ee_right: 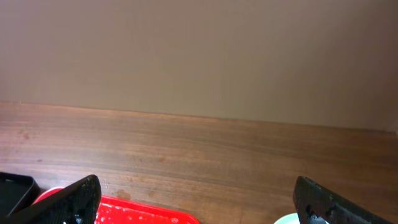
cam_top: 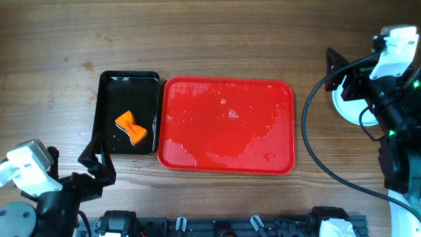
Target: Clean dirty plates on tray and stack at the side
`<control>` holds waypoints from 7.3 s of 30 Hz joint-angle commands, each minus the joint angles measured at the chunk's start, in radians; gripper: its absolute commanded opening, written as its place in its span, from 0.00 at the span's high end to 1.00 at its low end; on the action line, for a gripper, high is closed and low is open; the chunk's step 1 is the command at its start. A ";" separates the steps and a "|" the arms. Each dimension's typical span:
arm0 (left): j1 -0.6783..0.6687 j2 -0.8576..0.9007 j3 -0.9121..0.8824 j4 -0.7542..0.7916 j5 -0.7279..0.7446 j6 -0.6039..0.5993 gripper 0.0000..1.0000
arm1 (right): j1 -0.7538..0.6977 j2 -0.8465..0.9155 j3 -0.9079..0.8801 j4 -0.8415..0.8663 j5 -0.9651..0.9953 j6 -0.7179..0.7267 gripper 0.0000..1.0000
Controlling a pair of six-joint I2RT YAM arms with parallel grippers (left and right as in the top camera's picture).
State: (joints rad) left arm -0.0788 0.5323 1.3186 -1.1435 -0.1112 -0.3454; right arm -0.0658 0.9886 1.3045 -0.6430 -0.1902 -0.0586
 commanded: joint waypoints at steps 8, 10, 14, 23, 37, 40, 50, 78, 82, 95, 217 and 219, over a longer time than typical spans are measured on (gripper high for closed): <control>-0.005 -0.001 0.006 -0.006 -0.021 0.051 0.00 | 0.003 0.113 0.019 -0.058 0.094 -0.021 0.00; -0.005 -0.001 0.006 -0.006 -0.021 0.051 0.00 | 0.003 0.131 0.019 -0.064 0.123 -0.020 0.00; -0.005 -0.001 0.006 -0.006 -0.021 0.051 0.00 | 0.003 0.154 0.019 -0.069 0.138 -0.021 0.00; -0.005 -0.001 0.006 -0.006 -0.021 0.051 0.00 | 0.003 0.116 0.019 -0.069 0.138 -0.100 0.00; -0.005 -0.001 0.006 -0.006 -0.021 0.051 0.00 | 0.003 0.116 0.019 -0.070 0.137 -0.098 0.00; -0.005 -0.001 0.006 -0.006 -0.021 0.051 0.00 | 0.003 0.116 0.019 -0.089 0.137 -0.096 0.00; -0.005 -0.001 0.006 -0.006 -0.021 0.051 0.00 | 0.003 0.116 0.019 -0.224 -0.029 -0.097 0.00; -0.005 -0.001 0.006 -0.006 -0.021 0.050 0.00 | 0.003 -0.175 0.015 -0.015 -0.073 -0.109 0.00; -0.005 -0.001 0.006 -0.006 -0.021 0.051 0.00 | 0.003 -0.328 0.015 -0.018 -0.076 -0.124 0.00; -0.005 -0.001 0.006 -0.006 -0.021 0.051 0.00 | 0.003 -0.713 -0.367 0.518 -0.205 -0.123 0.00; 0.073 -0.529 -1.301 1.350 0.006 0.134 0.00 | 0.003 -0.985 -1.281 0.607 0.108 -0.148 0.01; 0.064 -0.529 -1.313 1.384 0.006 0.154 0.00 | 0.003 -0.985 -1.281 0.607 0.108 -0.149 0.00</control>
State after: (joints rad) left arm -0.0002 0.0135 0.0319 0.2008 -0.1070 -0.2466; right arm -0.0658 0.0135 0.0212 -0.0383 -0.0956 -0.2237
